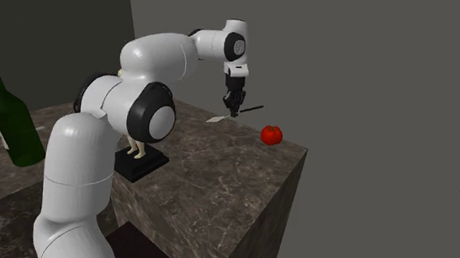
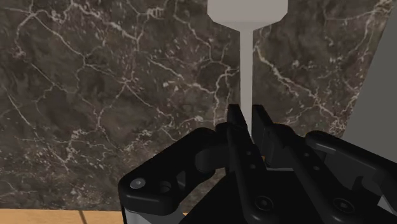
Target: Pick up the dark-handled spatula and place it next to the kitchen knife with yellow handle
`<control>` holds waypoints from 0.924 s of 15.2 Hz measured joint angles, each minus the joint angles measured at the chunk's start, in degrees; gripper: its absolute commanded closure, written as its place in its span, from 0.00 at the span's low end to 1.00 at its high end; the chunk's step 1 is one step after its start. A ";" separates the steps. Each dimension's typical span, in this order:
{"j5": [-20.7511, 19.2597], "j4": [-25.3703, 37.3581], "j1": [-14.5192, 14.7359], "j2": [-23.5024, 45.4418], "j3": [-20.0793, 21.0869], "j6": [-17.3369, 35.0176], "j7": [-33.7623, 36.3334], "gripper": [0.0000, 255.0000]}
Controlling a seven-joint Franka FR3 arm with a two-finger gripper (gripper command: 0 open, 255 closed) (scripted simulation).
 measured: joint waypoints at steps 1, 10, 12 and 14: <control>0.10 -1.33 0.69 -1.04 0.44 0.21 1.20 1.00; 0.97 -9.48 6.48 -7.07 4.46 1.64 11.49 1.00; 1.13 -10.94 7.95 -8.05 5.54 1.92 14.13 1.00; 0.95 -10.50 9.54 -7.81 6.63 1.51 16.74 1.00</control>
